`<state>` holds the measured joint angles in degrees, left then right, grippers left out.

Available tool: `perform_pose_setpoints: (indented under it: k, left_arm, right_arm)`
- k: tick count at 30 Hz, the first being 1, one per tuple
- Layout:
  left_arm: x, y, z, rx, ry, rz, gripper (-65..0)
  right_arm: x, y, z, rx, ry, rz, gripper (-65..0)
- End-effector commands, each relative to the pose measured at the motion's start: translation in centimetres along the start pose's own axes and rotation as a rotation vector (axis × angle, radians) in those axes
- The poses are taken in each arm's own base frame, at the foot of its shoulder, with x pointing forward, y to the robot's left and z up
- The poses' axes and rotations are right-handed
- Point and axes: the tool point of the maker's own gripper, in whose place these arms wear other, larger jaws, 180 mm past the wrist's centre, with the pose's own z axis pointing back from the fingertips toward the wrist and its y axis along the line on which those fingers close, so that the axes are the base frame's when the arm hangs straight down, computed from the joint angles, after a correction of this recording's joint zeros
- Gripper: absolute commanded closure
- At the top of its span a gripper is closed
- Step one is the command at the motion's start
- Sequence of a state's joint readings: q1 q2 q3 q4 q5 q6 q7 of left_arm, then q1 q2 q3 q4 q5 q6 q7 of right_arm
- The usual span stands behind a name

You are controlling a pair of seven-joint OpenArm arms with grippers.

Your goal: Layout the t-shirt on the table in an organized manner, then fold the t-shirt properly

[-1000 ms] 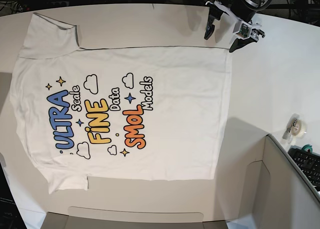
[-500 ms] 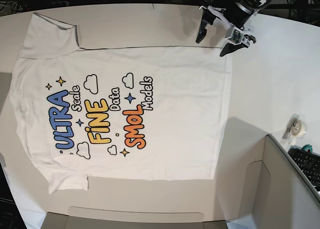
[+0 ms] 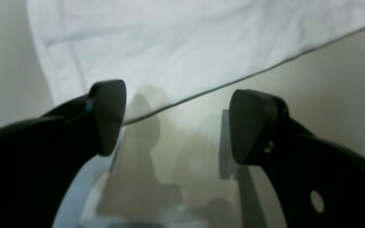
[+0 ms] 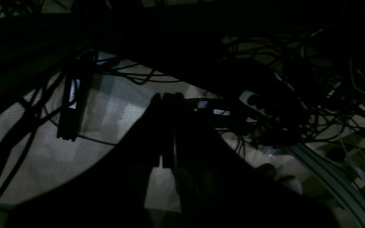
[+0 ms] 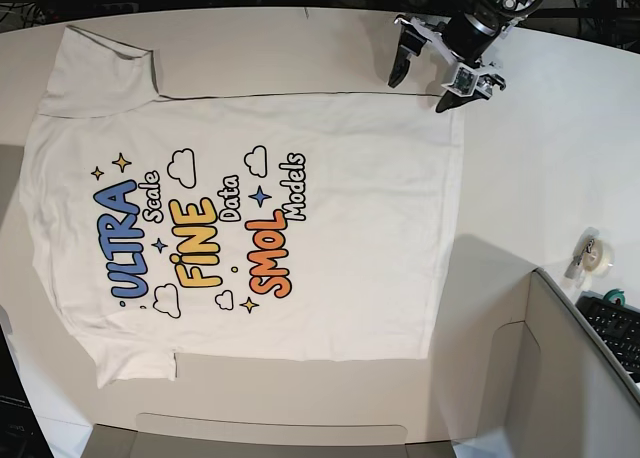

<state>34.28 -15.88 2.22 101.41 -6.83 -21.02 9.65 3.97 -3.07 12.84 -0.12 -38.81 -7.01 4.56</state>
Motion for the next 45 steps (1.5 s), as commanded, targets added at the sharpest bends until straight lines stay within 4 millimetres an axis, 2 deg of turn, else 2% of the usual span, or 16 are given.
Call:
perform_pose_setpoints:
  k: [1, 10, 15, 24, 29, 33, 35, 40, 45]
  left_arm:
    - [1.4, 0.1, 0.0, 0.0, -0.05, 0.004, -48.6]
    - [2.4, 0.2, -0.8, 0.007, -0.079, 0.013, -48.6]
    - [1.5, -0.3, -1.1, -0.007, -0.057, 0.024, -48.6]
    - [1.8, -0.2, -1.1, -0.005, -0.065, 0.019, -48.6]
    - [2.5, -0.2, -0.7, -0.001, -0.082, 0.013, -48.6]
    - [1.9, -0.5, -0.2, -0.004, -0.07, 0.017, -48.6]
    - [2.4, 0.1, 0.3, 0.017, -0.08, 0.01, -48.6]
    - [2.1, 0.1, 1.3, 0.023, -0.071, 0.007, -48.6]
    - [0.9, 0.6, 2.4, 0.047, -0.036, 0.016, -48.6]
  right_arm:
    - [0.4, -0.2, 0.0, -0.005, -0.009, -0.001, 0.0]
    - [0.6, 0.2, 0.0, 0.0, -0.013, -0.002, 0.0]
    - [0.5, 0.0, 0.0, -0.002, -0.012, -0.001, 0.0]
    - [0.5, 0.0, 0.0, -0.002, -0.01, -0.001, 0.0]
    - [0.5, 0.0, 0.0, -0.002, -0.014, -0.001, 0.0]
    - [0.4, -0.2, 0.0, -0.005, -0.011, -0.001, 0.0]
    - [0.4, -0.2, 0.0, -0.005, -0.009, -0.001, 0.0]
    - [0.6, 0.2, 0.0, 0.0, -0.012, -0.002, 0.0]
    - [0.5, 0.0, 0.0, -0.002, -0.014, -0.001, 0.0]
